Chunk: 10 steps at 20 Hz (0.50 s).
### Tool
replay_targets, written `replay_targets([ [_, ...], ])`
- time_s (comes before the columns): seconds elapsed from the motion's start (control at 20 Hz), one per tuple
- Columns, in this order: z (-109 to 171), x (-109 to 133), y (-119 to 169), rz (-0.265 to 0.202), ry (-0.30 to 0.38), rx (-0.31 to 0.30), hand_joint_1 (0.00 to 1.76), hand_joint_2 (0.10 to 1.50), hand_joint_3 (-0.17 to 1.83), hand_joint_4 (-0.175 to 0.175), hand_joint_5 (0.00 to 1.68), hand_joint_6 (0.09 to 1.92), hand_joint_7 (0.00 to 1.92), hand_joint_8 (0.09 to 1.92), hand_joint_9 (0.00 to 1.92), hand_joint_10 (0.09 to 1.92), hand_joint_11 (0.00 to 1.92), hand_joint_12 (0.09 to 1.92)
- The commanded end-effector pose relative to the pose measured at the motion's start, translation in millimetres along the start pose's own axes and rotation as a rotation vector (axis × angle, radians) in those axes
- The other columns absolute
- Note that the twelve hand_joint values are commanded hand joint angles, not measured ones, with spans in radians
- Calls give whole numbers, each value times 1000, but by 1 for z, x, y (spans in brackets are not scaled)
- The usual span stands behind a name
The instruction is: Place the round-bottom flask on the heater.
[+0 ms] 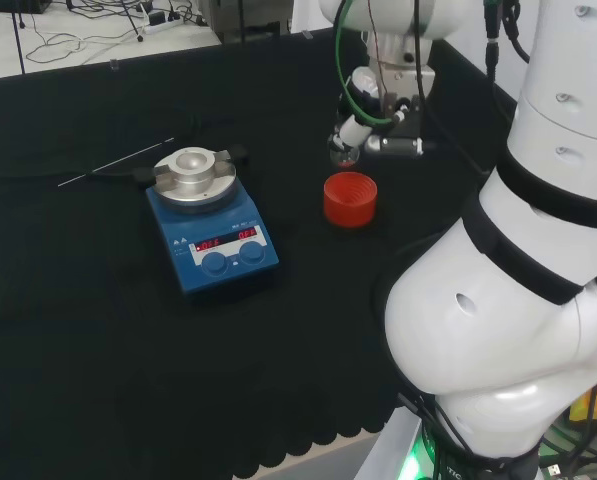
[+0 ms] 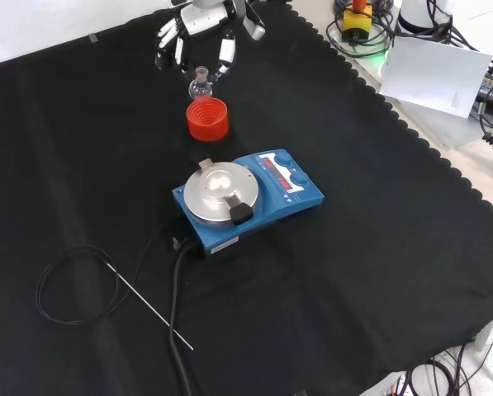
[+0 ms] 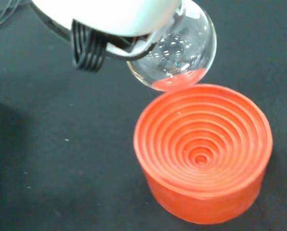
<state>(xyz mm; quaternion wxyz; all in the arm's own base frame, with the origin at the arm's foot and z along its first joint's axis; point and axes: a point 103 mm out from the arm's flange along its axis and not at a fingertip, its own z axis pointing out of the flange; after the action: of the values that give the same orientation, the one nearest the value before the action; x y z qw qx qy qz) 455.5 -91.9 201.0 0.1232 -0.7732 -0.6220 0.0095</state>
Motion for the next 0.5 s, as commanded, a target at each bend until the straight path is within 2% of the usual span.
replay_targets([
  [0.05, -26, 38, 4, -39, -36, 23, 1121, 596, 835, 148, 1211, 870, 332, 651, 550, 603, 309, 1345],
  [0.5, -44, 115, 33, -148, -56, 36, 1120, 593, 840, 155, 1212, 871, 324, 649, 551, 603, 324, 1345],
])
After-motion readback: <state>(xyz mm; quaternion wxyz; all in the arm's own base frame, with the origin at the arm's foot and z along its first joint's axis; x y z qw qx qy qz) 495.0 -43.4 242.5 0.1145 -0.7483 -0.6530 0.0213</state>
